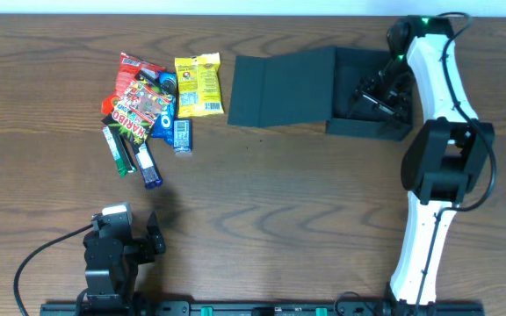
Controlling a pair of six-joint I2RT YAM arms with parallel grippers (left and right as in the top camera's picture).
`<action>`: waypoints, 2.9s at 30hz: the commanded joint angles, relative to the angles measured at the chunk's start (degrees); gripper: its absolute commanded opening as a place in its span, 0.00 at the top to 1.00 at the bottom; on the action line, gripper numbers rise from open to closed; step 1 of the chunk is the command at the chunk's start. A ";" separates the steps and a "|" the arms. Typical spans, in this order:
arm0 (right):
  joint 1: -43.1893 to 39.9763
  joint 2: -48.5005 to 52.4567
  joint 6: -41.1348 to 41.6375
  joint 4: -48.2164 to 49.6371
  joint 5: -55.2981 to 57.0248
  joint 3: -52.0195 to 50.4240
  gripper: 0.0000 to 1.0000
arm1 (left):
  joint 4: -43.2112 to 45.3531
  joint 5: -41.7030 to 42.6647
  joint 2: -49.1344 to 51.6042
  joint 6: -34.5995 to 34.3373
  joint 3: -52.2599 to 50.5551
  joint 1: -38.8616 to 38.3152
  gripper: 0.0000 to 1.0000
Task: Pack container
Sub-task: 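Push the black box lid open with the right gripper, then sweep the right gripper along the lid, folding it fully back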
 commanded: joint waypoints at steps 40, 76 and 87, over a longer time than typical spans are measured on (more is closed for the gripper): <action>12.66 -11.10 -46.25 19.19 26.18 -25.00 0.16 | -0.20 0.24 -0.33 0.81 -0.57 0.13 0.05; 18.80 -11.10 -4.04 36.15 3.30 -26.14 0.87 | -0.20 0.22 -0.33 0.81 -0.57 0.13 0.05; 28.30 -11.08 -5.42 42.47 5.25 -26.14 0.86 | -0.20 0.22 -0.33 0.81 -0.57 0.13 0.05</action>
